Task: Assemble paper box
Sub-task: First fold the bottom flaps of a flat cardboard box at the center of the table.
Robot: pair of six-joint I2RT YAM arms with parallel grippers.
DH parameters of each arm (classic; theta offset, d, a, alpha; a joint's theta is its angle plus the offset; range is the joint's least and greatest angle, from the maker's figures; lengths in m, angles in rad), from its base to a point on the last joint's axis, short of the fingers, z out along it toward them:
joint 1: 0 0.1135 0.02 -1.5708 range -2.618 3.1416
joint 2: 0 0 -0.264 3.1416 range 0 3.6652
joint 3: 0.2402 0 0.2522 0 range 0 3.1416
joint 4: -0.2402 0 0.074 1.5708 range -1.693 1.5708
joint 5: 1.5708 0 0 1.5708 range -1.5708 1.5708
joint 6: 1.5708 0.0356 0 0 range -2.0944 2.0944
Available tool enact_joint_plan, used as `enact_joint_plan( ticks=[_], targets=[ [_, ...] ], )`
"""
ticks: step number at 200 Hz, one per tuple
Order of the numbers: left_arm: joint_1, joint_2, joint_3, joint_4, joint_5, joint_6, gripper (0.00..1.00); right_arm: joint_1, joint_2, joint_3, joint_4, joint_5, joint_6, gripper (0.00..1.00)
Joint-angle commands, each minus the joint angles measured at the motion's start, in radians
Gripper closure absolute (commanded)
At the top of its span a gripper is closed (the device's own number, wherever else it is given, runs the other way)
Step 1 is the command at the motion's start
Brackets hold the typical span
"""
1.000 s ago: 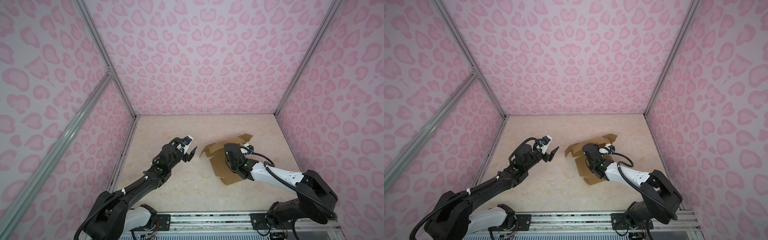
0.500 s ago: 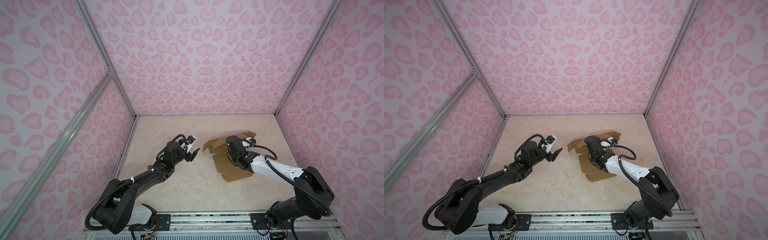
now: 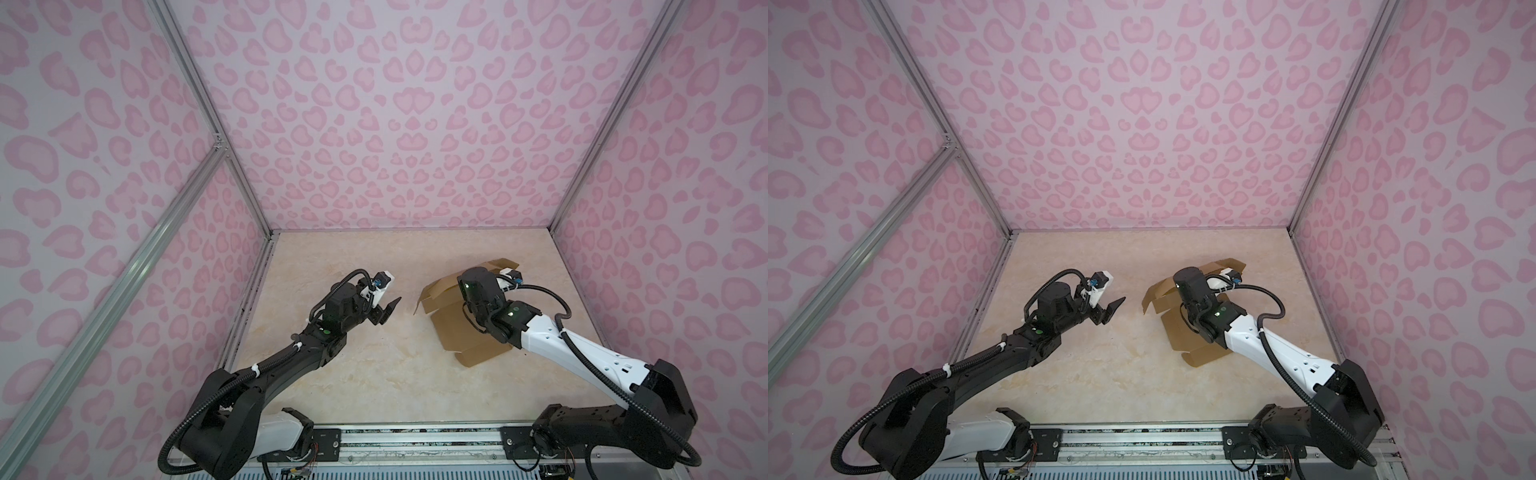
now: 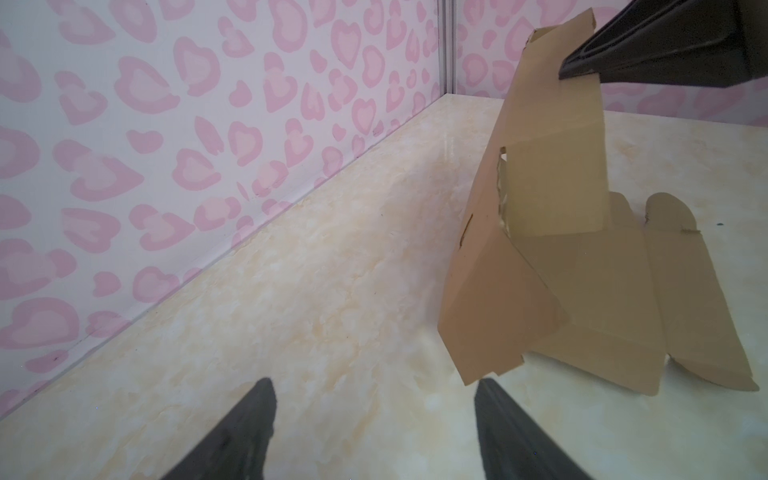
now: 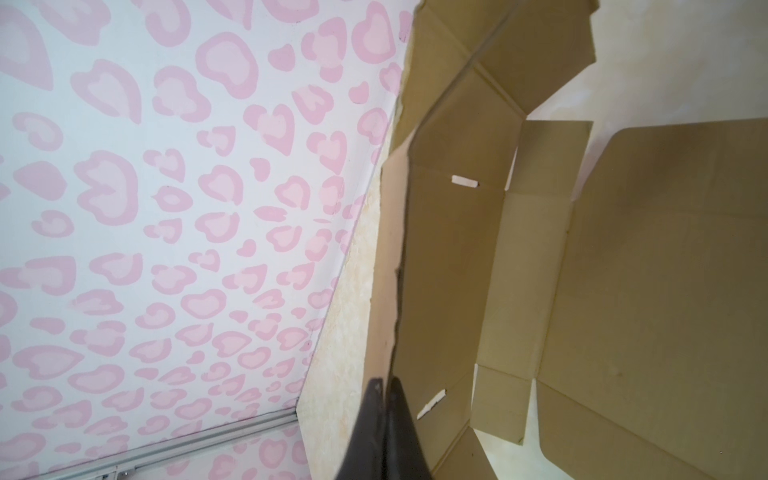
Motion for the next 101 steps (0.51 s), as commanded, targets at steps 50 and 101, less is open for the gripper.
enact_joint_plan(
  ticks=[50, 101],
  targets=[
    [-0.054, -0.015, 0.015, -0.025, 0.014, 0.002, 0.22, -0.011, -0.060, -0.194, 0.207, -0.036, -0.081, 1.00],
    [-0.086, 0.022, 0.027, -0.032, 0.005, 0.000, 0.24, -0.027, -0.057, -0.291, 0.289, -0.079, -0.038, 1.00]
  ],
)
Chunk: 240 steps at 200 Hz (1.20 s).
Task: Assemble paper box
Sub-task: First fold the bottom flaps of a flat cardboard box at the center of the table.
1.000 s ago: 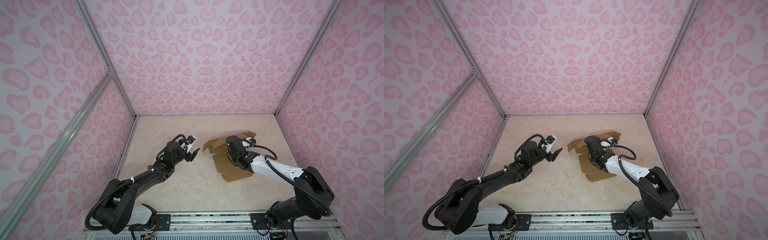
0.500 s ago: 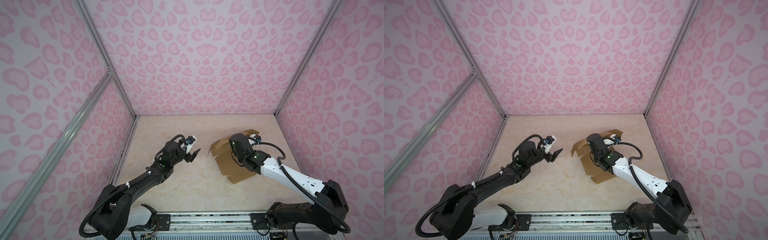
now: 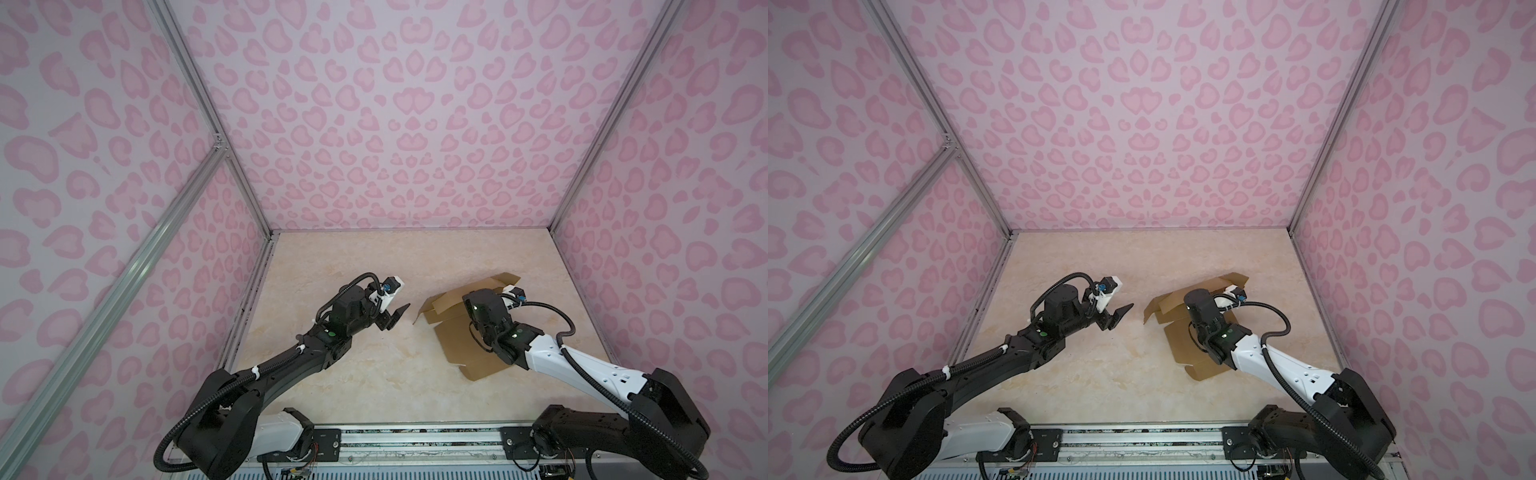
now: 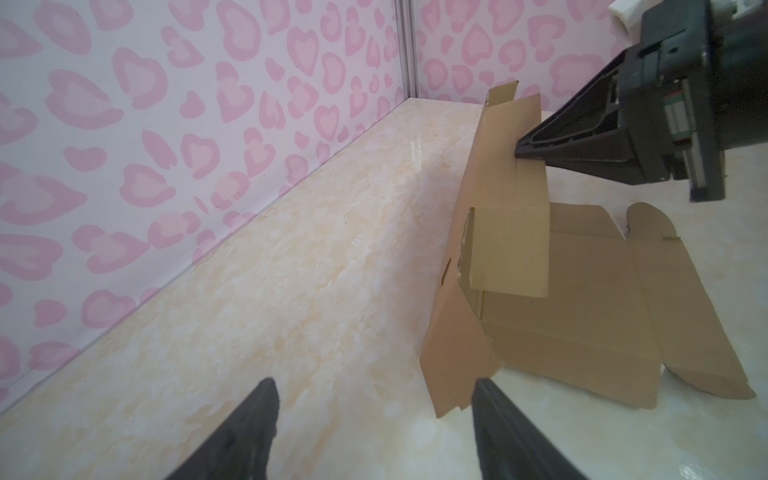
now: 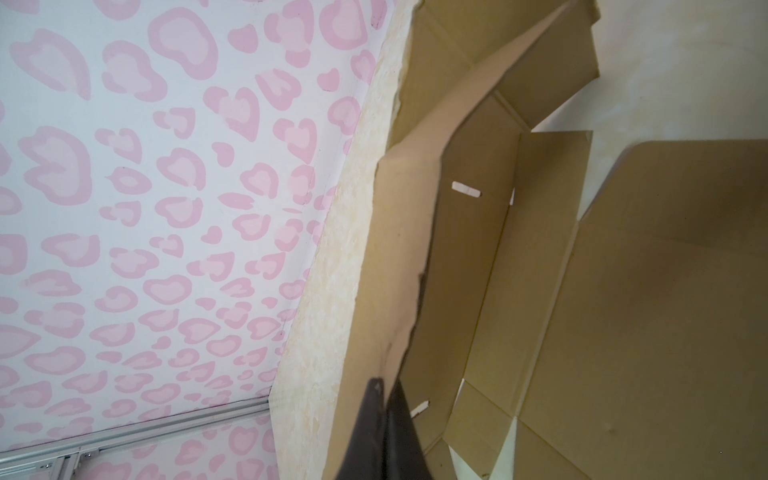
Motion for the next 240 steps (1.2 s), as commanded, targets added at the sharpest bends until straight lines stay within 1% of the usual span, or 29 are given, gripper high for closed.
enact_joint_plan(
  ticks=[1, 25, 65, 81, 92, 108, 134, 176, 240],
  targets=[
    [-0.011, 0.018, 0.010, 0.000, -0.003, 0.005, 0.24, -0.009, 0.003, -0.026, 0.044, -0.030, 0.013, 1.00],
    [-0.005, 0.057, 0.018, 0.012, -0.026, 0.039, 0.21, -0.021, 0.007, -0.006, 0.011, -0.043, 0.002, 1.00],
    [0.088, 0.097, 0.025, 0.074, -0.052, 0.035, 0.21, -0.032, 0.018, 0.028, -0.010, -0.068, -0.022, 1.00],
    [0.098, 0.112, 0.044, 0.074, -0.060, 0.056, 0.20, -0.038, 0.027, 0.036, -0.013, -0.088, -0.028, 1.00],
    [0.098, 0.128, 0.057, 0.073, -0.045, 0.059, 0.20, -0.041, 0.031, 0.039, -0.012, -0.099, -0.031, 1.00],
    [0.086, 0.159, 0.071, 0.074, -0.023, 0.063, 0.20, -0.049, 0.034, 0.043, -0.010, -0.117, -0.035, 1.00],
    [0.047, 0.223, 0.085, 0.066, -0.034, 0.121, 0.20, -0.058, 0.028, 0.047, -0.023, -0.125, -0.047, 1.00],
    [0.006, 0.297, 0.123, 0.068, -0.030, 0.143, 0.19, -0.062, 0.026, 0.054, -0.033, -0.141, -0.056, 1.00],
    [-0.032, 0.346, 0.127, 0.107, -0.012, 0.128, 0.18, -0.065, 0.041, 0.053, -0.025, -0.155, -0.057, 1.00]
  ],
)
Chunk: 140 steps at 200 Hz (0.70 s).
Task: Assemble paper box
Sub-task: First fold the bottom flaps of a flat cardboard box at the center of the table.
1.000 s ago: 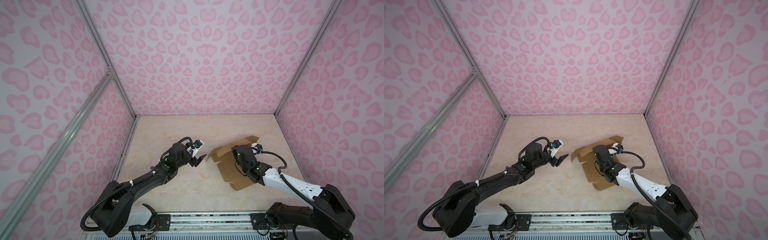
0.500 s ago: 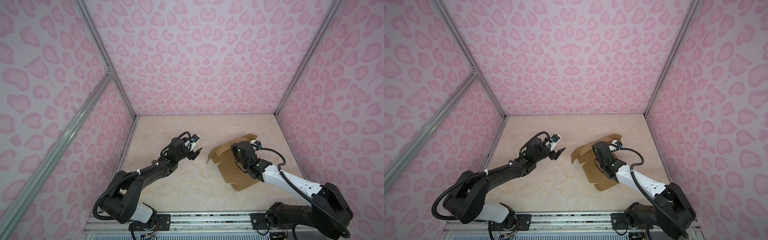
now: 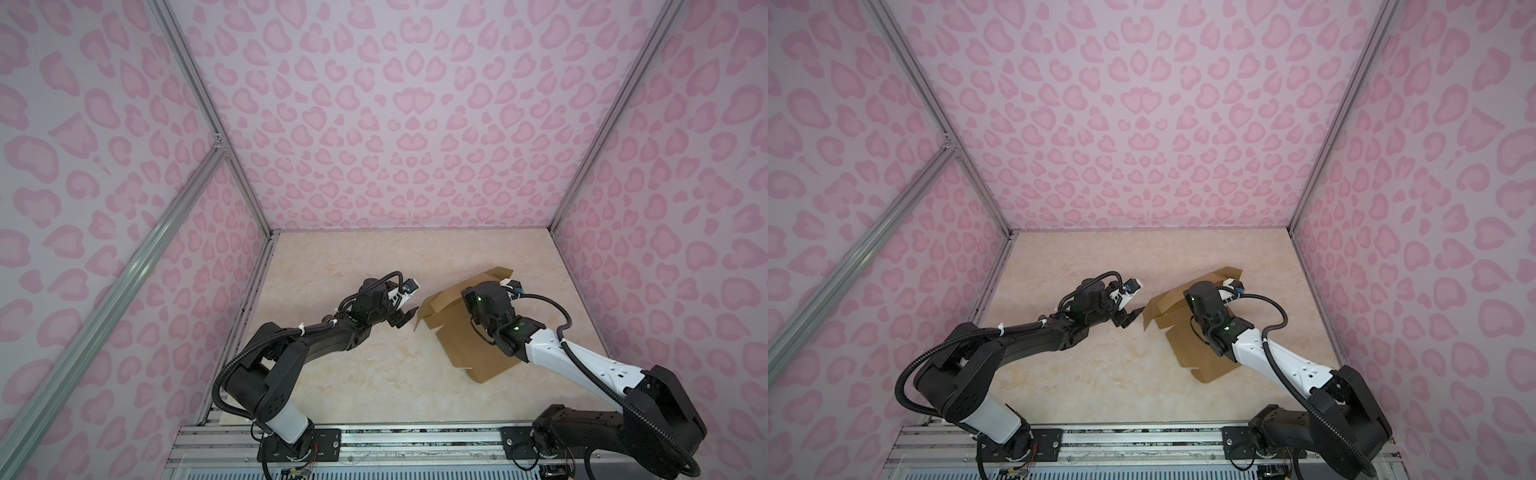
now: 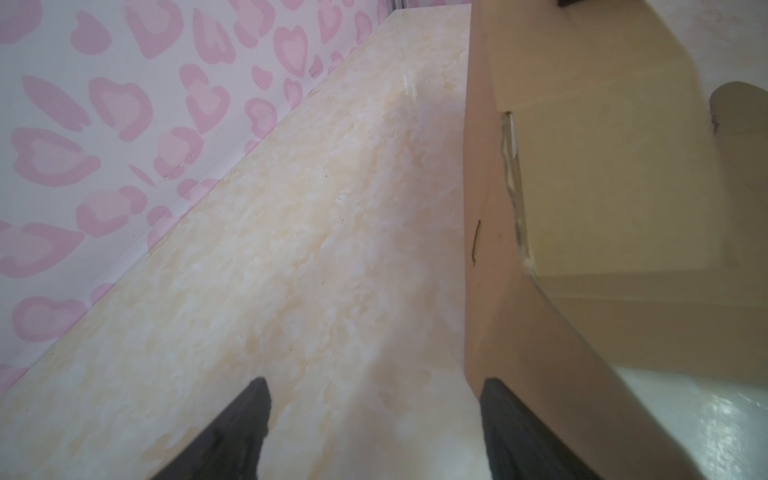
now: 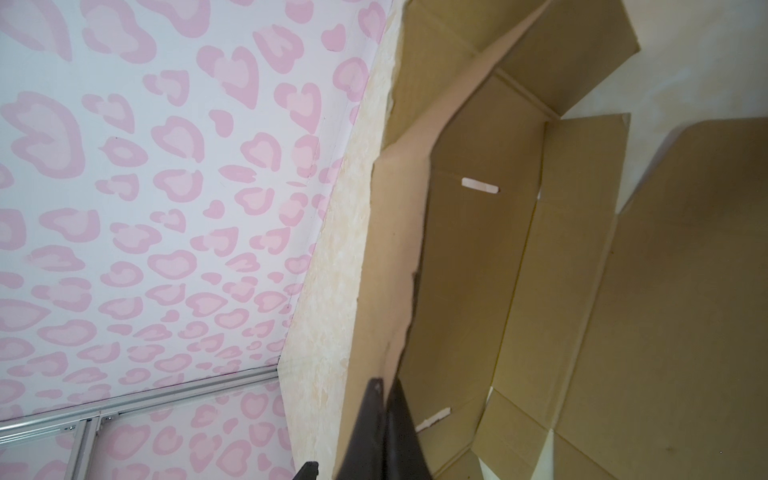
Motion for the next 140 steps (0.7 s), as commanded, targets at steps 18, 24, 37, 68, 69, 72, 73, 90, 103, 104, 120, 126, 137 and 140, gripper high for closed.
enact_joint_plan(
  ticks=[18, 24, 37, 68, 69, 72, 73, 90, 103, 104, 120, 126, 137, 140],
  targets=[
    [-0.022, 0.026, -0.012, 0.079, 0.017, -0.013, 0.18, 0.001, 0.017, 0.002, -0.013, -0.006, -0.007, 1.00],
    [-0.024, 0.028, -0.015, 0.089, 0.014, -0.022, 0.18, 0.000, 0.021, 0.002, -0.012, -0.010, -0.006, 1.00],
    [-0.029, 0.029, -0.020, 0.106, 0.017, -0.038, 0.18, 0.002, 0.026, 0.006, -0.013, -0.012, -0.007, 1.00],
    [-0.046, 0.030, -0.033, 0.142, 0.011, -0.061, 0.18, 0.008, 0.027, 0.010, -0.019, -0.004, -0.008, 1.00],
    [-0.046, 0.031, -0.033, 0.143, 0.011, -0.062, 0.18, 0.008, 0.027, 0.010, -0.019, -0.004, -0.008, 1.00],
    [-0.048, 0.031, -0.033, 0.144, 0.010, -0.063, 0.18, 0.009, 0.027, 0.011, -0.020, -0.004, -0.007, 1.00],
    [-0.047, 0.031, -0.033, 0.145, 0.009, -0.062, 0.18, 0.009, 0.028, 0.011, -0.021, -0.004, -0.007, 1.00],
    [-0.051, 0.033, -0.031, 0.159, 0.013, -0.083, 0.18, 0.016, 0.027, 0.012, -0.022, 0.001, -0.007, 1.00],
    [-0.054, 0.033, -0.029, 0.167, 0.017, -0.094, 0.18, 0.021, 0.028, 0.014, -0.025, 0.005, -0.006, 1.00],
    [-0.053, 0.034, -0.029, 0.168, 0.017, -0.095, 0.18, 0.021, 0.028, 0.014, -0.025, 0.005, -0.006, 1.00],
    [-0.059, 0.038, -0.031, 0.177, 0.017, -0.105, 0.18, 0.026, 0.030, 0.016, -0.025, 0.008, -0.006, 1.00],
    [-0.061, 0.040, -0.033, 0.180, 0.015, -0.105, 0.18, 0.025, 0.030, 0.016, -0.026, 0.008, -0.007, 1.00],
    [-0.064, 0.043, -0.037, 0.184, 0.013, -0.105, 0.18, 0.026, 0.029, 0.016, -0.028, 0.008, -0.007, 1.00],
    [-0.064, 0.043, -0.037, 0.184, 0.012, -0.106, 0.18, 0.026, 0.030, 0.014, -0.028, 0.008, -0.008, 1.00]
  ],
)
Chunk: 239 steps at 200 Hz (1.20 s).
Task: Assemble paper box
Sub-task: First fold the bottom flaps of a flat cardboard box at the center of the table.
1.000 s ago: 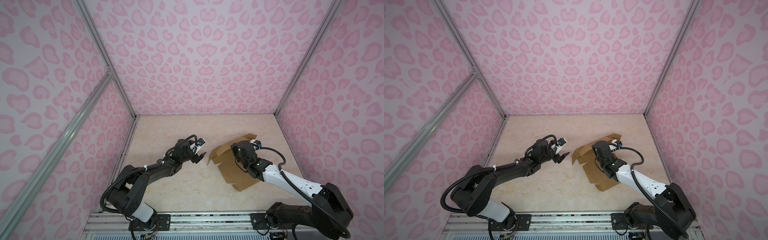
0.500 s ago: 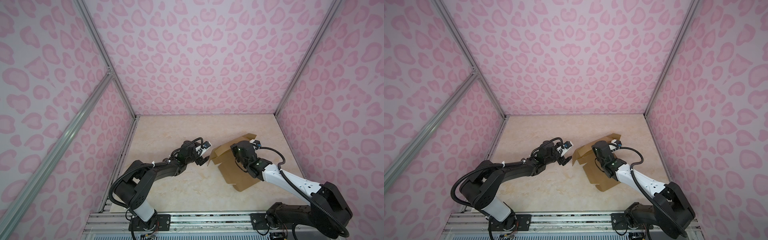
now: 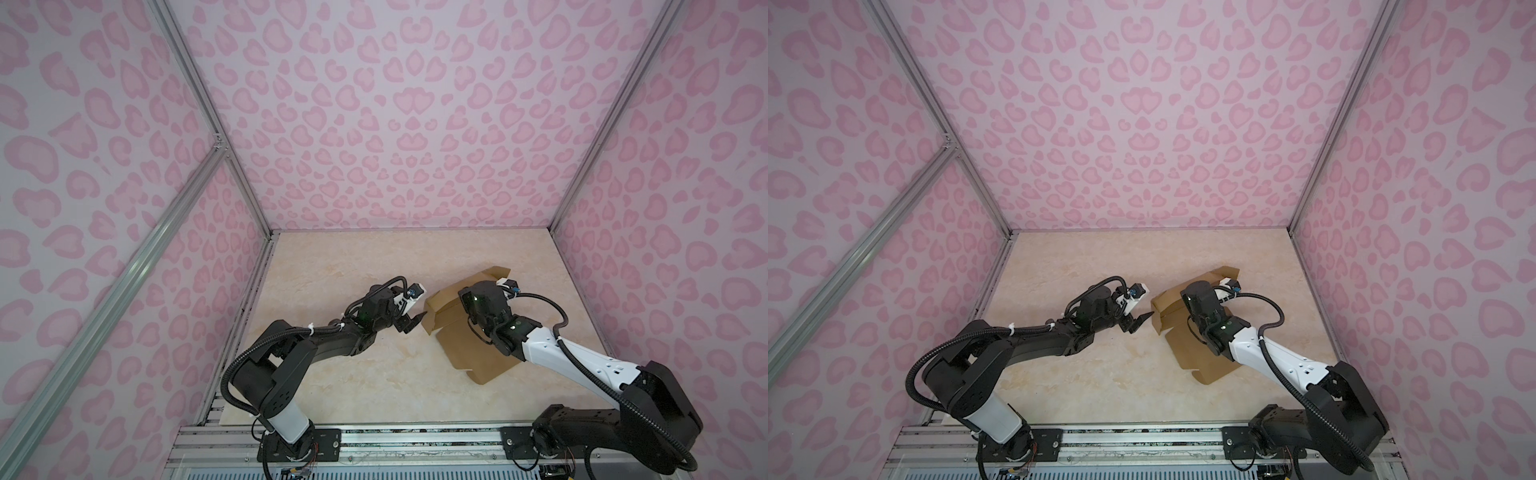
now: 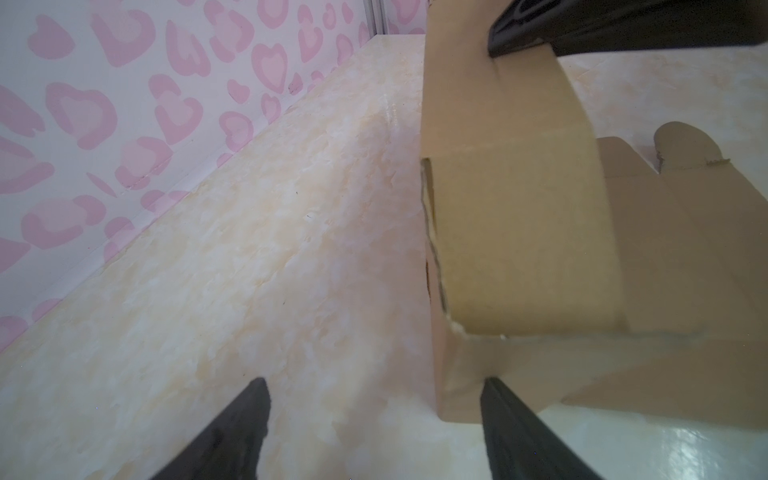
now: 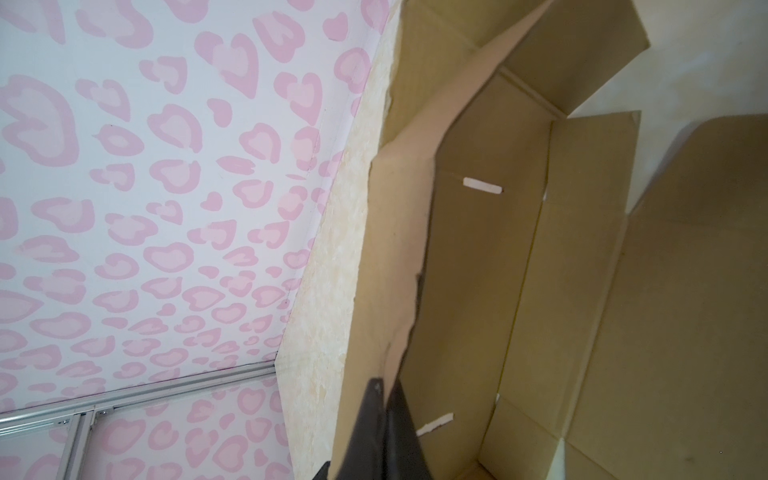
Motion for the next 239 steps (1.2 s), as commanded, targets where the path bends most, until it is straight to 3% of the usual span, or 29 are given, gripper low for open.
enact_joint_plan(
  ticks=[1, 88, 146, 239],
  targets=[
    [-0.004, 0.009, -0.006, 0.071, 0.009, -0.017, 0.18, 0.003, 0.007, -0.002, -0.027, -0.002, -0.008, 1.00],
    [-0.025, 0.025, -0.014, 0.118, 0.043, -0.069, 0.21, 0.003, 0.019, -0.008, -0.009, -0.018, -0.008, 1.00],
    [-0.027, 0.041, -0.002, 0.126, 0.114, -0.111, 0.34, 0.002, 0.024, -0.013, 0.010, -0.032, -0.008, 1.00],
    [-0.039, 0.031, -0.014, 0.154, 0.145, -0.181, 0.38, 0.001, 0.016, -0.013, 0.007, -0.039, -0.007, 1.00]
  ],
)
